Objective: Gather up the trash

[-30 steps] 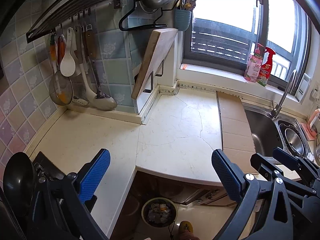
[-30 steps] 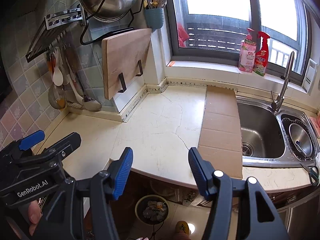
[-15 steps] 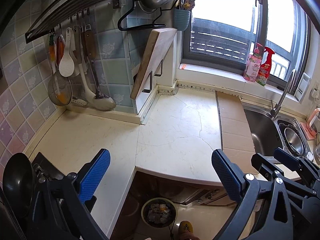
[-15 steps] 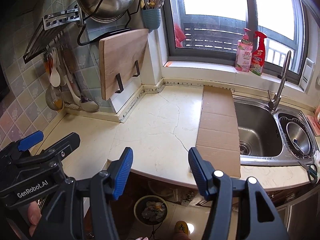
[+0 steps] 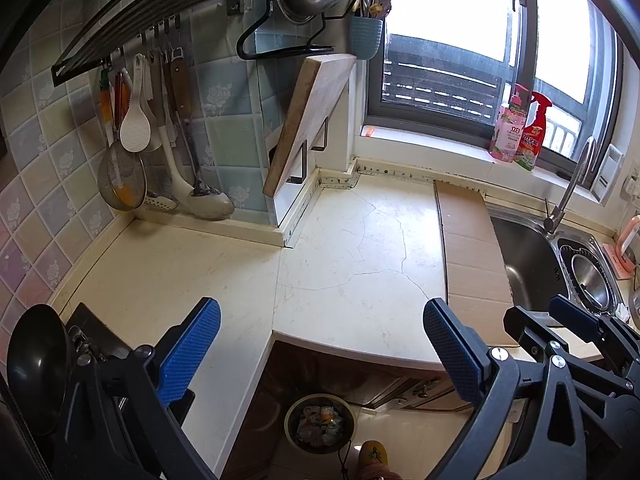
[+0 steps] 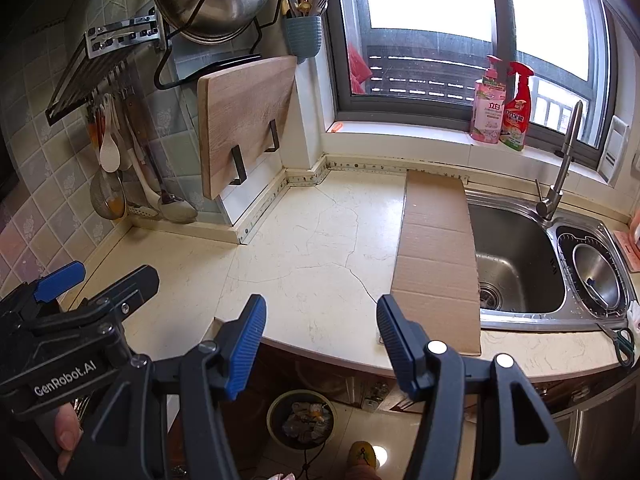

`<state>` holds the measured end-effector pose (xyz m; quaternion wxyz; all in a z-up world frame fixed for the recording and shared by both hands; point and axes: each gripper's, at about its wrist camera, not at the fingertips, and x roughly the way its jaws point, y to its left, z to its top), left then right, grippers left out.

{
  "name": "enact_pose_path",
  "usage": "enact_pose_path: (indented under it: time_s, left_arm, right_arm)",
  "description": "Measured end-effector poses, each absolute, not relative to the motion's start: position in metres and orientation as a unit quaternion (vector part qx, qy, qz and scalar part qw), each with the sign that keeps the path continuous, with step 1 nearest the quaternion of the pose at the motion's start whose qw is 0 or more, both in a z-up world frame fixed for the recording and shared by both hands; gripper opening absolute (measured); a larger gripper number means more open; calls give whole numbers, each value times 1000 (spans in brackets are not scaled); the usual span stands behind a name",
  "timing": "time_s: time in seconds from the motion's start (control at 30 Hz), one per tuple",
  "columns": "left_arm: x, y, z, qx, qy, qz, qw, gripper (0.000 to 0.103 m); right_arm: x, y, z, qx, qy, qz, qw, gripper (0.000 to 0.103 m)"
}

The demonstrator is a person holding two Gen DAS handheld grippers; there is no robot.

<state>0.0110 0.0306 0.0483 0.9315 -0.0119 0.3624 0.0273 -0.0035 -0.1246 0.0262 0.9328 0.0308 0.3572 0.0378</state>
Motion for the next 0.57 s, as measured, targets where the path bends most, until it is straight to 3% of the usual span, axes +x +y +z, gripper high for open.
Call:
enact_pose_path:
  time_s: [0.57]
  left_arm:
    - [25, 32, 47, -7, 365, 24, 931, 100]
  right_arm:
    - [18, -140, 27, 19, 362, 50, 930, 58]
